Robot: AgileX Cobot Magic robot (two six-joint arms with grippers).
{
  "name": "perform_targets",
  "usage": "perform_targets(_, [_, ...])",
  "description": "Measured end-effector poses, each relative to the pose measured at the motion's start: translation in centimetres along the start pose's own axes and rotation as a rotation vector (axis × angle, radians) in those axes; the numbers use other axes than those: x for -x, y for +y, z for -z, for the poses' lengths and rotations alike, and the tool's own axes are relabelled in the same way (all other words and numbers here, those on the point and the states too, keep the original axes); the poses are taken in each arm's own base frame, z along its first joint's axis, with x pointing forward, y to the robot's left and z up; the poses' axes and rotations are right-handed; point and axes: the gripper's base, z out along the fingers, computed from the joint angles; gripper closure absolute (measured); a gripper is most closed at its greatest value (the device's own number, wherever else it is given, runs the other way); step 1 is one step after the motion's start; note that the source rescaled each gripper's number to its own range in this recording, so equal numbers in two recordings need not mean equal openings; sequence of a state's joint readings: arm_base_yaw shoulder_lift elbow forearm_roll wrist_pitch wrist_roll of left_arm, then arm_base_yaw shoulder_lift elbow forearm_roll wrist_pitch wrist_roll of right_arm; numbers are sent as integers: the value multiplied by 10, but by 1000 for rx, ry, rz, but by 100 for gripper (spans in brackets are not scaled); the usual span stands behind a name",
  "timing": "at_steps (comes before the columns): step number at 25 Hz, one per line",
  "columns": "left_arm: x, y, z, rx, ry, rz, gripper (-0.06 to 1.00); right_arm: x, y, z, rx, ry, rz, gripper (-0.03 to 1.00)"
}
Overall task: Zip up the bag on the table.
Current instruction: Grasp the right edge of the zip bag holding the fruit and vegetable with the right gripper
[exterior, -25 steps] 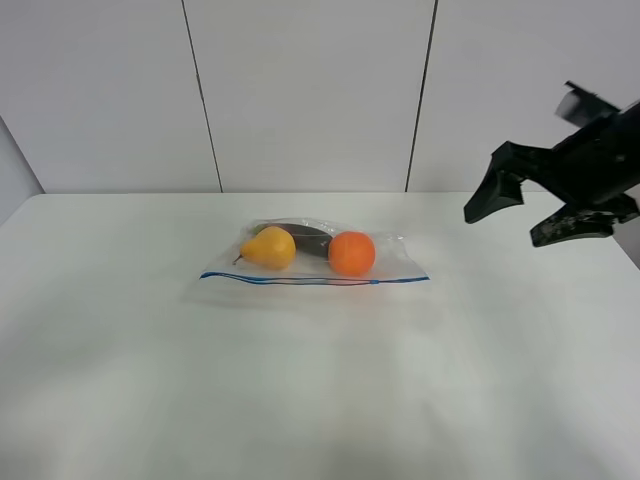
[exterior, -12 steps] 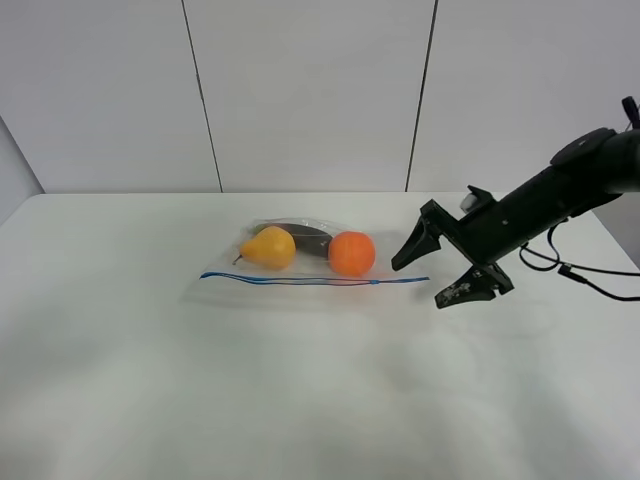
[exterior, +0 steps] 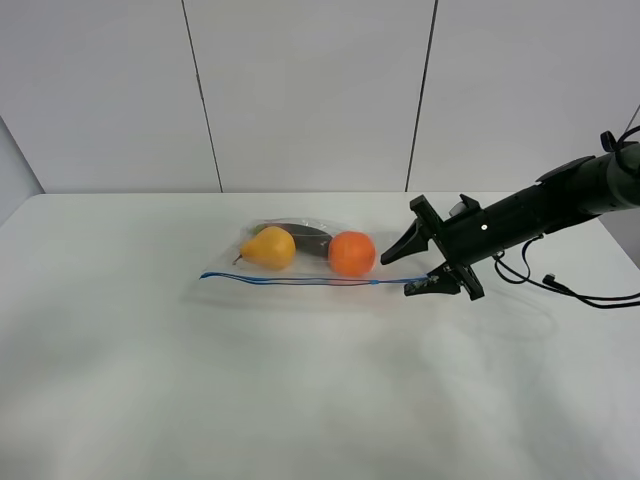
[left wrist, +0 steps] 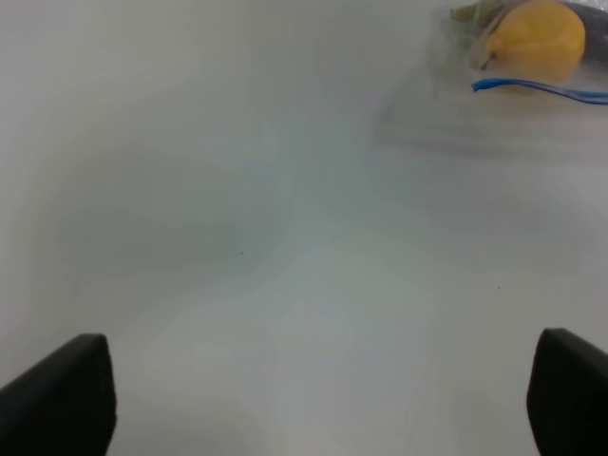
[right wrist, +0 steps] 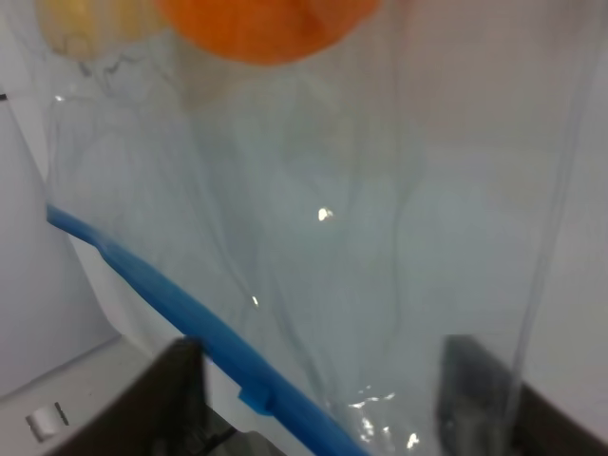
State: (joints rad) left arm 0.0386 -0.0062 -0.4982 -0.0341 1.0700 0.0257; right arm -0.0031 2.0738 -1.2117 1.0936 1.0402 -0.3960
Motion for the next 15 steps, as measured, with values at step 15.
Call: perform_targets(15, [0,0,0,0,0,0,-6,-1,-1,0,-7,10,-1,76])
